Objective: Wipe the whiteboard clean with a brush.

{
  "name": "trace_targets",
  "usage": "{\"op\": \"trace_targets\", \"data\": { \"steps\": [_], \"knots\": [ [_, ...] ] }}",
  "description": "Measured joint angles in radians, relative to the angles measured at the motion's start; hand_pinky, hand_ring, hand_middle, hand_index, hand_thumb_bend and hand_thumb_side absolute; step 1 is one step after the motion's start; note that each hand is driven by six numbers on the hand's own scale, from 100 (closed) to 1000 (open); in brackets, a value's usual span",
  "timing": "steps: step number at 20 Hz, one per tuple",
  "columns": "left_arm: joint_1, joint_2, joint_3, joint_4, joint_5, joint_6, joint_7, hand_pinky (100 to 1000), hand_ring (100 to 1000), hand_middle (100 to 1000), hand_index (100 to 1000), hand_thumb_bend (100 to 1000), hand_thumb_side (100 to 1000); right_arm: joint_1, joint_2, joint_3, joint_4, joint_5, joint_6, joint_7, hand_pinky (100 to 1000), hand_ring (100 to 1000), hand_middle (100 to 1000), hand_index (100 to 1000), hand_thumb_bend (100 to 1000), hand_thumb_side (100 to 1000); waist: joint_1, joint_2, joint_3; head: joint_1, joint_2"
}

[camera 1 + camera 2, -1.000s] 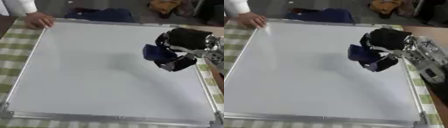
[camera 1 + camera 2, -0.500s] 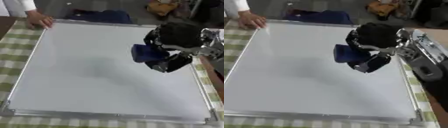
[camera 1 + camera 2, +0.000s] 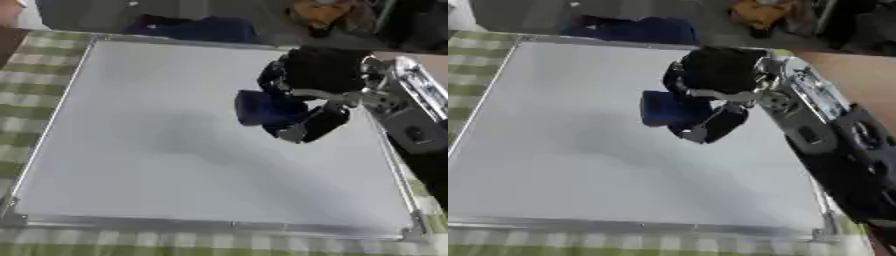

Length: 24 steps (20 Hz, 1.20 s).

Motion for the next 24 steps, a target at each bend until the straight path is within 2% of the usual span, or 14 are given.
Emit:
{"op": "trace_targets", "data": {
  "steps": [6, 13, 16, 17, 18, 21, 24],
  "knots": [
    [0.0, 0.0, 0.0, 0.0, 0.001, 0.001, -0.001, 518, 612, 576, 516, 105, 1000, -0.011, 0.066, 0.031, 0.112, 0.113, -0.015, 0.005, 295, 347, 144, 421, 100, 467, -0.003, -0.002, 0.008, -0.002, 0.004],
    [-0.001, 0.0, -0.001, 0.0, 0.003, 0.004, -0.004, 517, 612, 576, 516, 105, 1000, -0.018, 0.107, 0.062, 0.194, 0.201, -0.039, -0.026, 320, 371, 169, 441, 100, 677, -0.007, -0.001, 0.013, -0.009, 0.004],
    [-0.002, 0.0, -0.005, 0.0, 0.003, 0.005, -0.004, 517, 612, 576, 516, 105, 1000, -0.022, 0.117, 0.074, 0.209, 0.223, -0.047, -0.036, 339, 401, 216, 445, 100, 798, -0.008, -0.001, 0.014, -0.009, 0.004],
    [-0.003, 0.0, -0.005, 0.0, 0.003, 0.005, -0.004, 517, 612, 576, 516, 105, 1000, -0.022, 0.118, 0.078, 0.212, 0.227, -0.049, -0.038, 343, 409, 229, 445, 100, 813, -0.008, -0.001, 0.014, -0.009, 0.004],
    [-0.003, 0.0, -0.005, 0.0, 0.003, 0.005, -0.004, 517, 612, 576, 516, 105, 1000, -0.022, 0.12, 0.082, 0.215, 0.23, -0.052, -0.04, 351, 442, 273, 437, 100, 869, -0.008, -0.001, 0.014, -0.009, 0.004],
    [-0.005, 0.0, -0.005, 0.0, 0.003, 0.005, -0.004, 517, 612, 576, 516, 104, 1000, -0.022, 0.125, 0.092, 0.22, 0.231, -0.064, -0.039, 355, 454, 290, 429, 100, 896, -0.008, -0.001, 0.014, -0.009, 0.004],
    [-0.006, 0.0, -0.005, 0.0, 0.003, 0.005, -0.004, 516, 613, 576, 516, 105, 1000, -0.022, 0.125, 0.097, 0.22, 0.226, -0.077, -0.031, 375, 511, 379, 421, 100, 956, -0.008, -0.001, 0.014, -0.009, 0.004]
  ]
}}
